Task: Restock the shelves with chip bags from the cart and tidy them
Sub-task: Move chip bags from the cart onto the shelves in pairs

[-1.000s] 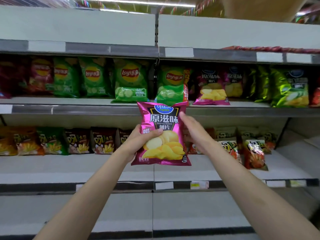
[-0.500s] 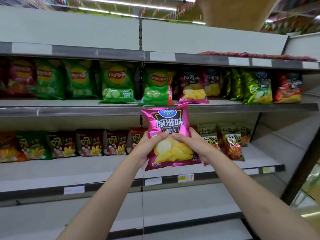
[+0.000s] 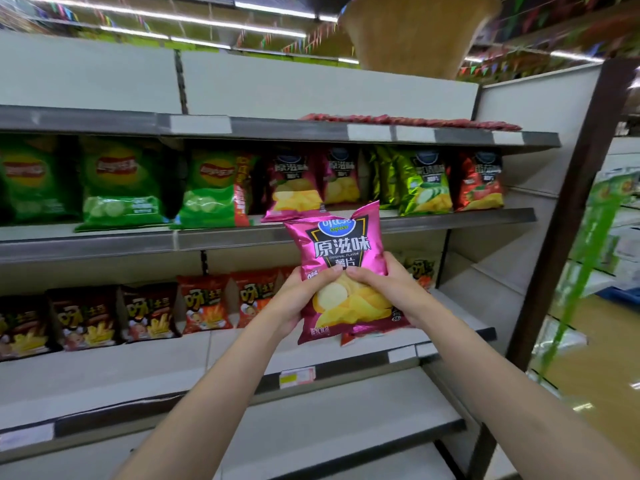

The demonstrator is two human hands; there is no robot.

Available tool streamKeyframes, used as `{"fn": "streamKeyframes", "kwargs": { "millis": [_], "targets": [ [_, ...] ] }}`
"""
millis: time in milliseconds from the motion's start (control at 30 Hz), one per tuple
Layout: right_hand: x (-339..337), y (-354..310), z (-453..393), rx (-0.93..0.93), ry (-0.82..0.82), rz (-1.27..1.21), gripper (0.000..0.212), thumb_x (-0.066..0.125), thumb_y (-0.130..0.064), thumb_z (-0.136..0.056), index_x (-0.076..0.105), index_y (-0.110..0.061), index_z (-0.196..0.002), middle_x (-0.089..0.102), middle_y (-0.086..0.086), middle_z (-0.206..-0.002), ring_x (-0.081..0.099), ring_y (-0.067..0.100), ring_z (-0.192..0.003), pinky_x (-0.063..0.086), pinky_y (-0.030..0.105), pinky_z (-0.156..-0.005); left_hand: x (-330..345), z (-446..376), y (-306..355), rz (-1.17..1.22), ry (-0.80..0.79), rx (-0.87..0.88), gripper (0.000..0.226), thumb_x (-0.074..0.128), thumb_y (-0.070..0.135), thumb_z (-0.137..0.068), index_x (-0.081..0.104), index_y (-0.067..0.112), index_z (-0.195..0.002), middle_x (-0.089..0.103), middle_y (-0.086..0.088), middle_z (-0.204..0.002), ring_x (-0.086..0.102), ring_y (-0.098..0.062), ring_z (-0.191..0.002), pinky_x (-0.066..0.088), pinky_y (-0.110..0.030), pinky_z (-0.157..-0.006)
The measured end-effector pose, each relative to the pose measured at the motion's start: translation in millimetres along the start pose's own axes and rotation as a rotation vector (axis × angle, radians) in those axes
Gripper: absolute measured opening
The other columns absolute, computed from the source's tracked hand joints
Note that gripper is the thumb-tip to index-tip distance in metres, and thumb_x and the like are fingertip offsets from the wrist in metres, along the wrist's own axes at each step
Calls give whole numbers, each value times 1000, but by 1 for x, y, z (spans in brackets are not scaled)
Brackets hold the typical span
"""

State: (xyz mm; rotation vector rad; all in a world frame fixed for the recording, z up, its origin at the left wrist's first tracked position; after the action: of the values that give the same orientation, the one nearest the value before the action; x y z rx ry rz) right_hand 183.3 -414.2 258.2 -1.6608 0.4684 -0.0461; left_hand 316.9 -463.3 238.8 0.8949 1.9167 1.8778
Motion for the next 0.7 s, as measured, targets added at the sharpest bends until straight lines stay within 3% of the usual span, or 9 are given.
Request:
{"fn": "streamKeyframes", "kwargs": {
  "millis": [133, 267, 467, 567, 633, 700],
  "targets": [
    [-48, 9, -15, -20, -20, 3, 66, 78, -41, -74, 45, -24, -128, 62, -4, -120, 65, 15, -103, 53, 40, -93, 38, -29, -9, -33, 25, -1, 59, 82, 32, -70, 61, 16, -123, 72, -5, -110, 69, -24, -102, 53, -43, -94],
    [-80, 20, -37, -23, -45, 63, 83, 80, -52, -68, 40, -22, -134, 58, -3, -123, 62, 17, -108, 52, 42, -95, 60, -47, -19, -76, 70, -17, 50, 76, 35, -70, 61, 24, -117, 73, 0, -106, 70, -21, -98, 55, -41, -89],
    [-104, 16, -81, -65, -49, 43, 101, 77, -70, -47, 44, -25, -131, 61, -3, -123, 63, 17, -106, 52, 44, -95, 53, -70, -13, -129, 329, 76, 68, 78, 19, -76, 42, 11, -133, 64, -6, -118, 66, -22, -104, 54, -43, -91],
    [-106, -2, -108, -107, -62, 61, 81, 76, -64, -62, 49, -24, -127, 61, -7, -120, 61, 16, -108, 51, 40, -96, 50, -89, 10, -195, 383, 186, 79, 77, 16, -79, 27, 20, -141, 59, -5, -124, 62, -20, -110, 53, -41, -93],
    [-109, -11, -129, -124, -48, 96, 66, 70, -55, -77, 47, -21, -128, 57, -4, -119, 57, 17, -109, 48, 35, -94, 45, -103, 25, -280, 414, 224, 87, 78, 21, -78, 18, 35, -140, 55, -4, -126, 59, -20, -112, 51, -39, -96],
    [-112, -21, -151, -144, -26, 140, 64, 66, -52, -83, 43, -16, -131, 51, -4, -115, 52, 16, -106, 44, 31, -89, 41, -121, 36, -345, 412, 231, 92, 79, 27, -75, 14, 43, -139, 49, -7, -134, 54, -25, -119, 46, -44, -102]
  ]
}}
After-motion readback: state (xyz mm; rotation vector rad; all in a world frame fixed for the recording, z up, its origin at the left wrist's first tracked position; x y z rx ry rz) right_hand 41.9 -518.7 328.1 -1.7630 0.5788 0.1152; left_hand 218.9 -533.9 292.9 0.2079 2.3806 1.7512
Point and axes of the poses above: each hand's wrist, its own z-axis away from the middle knuckle, its own x-axis out of the palm, y = z × x, the point moved 10 cm from there along -z, towards the middle knuckle
